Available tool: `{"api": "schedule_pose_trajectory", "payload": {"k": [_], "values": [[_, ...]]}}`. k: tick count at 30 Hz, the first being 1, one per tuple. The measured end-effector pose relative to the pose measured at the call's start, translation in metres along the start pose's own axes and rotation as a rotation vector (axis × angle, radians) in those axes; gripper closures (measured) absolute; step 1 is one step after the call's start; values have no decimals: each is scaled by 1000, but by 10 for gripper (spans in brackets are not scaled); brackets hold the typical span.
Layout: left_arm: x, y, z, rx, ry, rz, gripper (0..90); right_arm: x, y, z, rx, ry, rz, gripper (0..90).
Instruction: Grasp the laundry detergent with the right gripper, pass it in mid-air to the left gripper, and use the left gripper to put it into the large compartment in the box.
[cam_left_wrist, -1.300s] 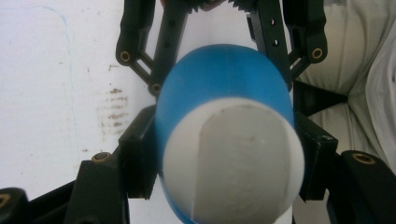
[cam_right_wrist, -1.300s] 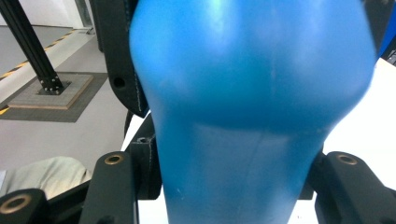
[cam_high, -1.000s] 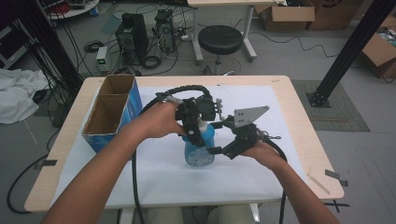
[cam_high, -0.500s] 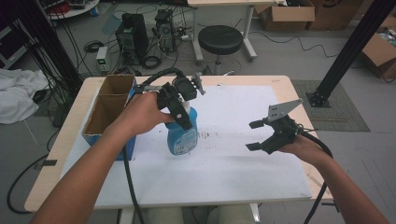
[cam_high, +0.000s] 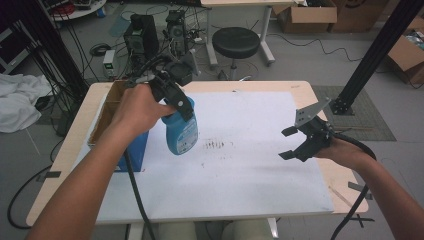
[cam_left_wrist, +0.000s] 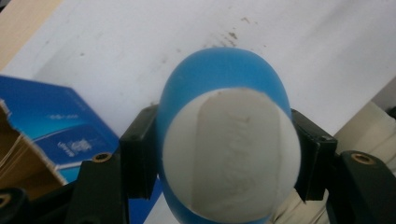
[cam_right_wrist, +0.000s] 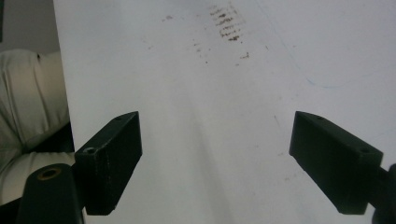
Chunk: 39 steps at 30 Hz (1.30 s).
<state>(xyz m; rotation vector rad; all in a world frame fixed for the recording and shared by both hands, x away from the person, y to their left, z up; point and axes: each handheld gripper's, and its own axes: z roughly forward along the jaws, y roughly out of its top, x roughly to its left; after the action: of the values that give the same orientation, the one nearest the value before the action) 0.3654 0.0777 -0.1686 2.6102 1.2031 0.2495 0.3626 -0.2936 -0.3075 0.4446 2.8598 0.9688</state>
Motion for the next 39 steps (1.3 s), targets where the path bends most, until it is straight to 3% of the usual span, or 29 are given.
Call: {"api": "schedule_pose_trajectory", "payload": {"k": [7, 17, 39], "values": [[17, -4, -14, 3, 31, -98, 382, -3, 1, -1, 68, -9, -18, 165], [37, -8, -34, -1, 61, -194, 382, -5, 2, -3, 133, 2, -45, 169], [76, -22, -66, -4, 111, -398, 382, -9, 3, -10, 165, 1, -63, 173]]}}
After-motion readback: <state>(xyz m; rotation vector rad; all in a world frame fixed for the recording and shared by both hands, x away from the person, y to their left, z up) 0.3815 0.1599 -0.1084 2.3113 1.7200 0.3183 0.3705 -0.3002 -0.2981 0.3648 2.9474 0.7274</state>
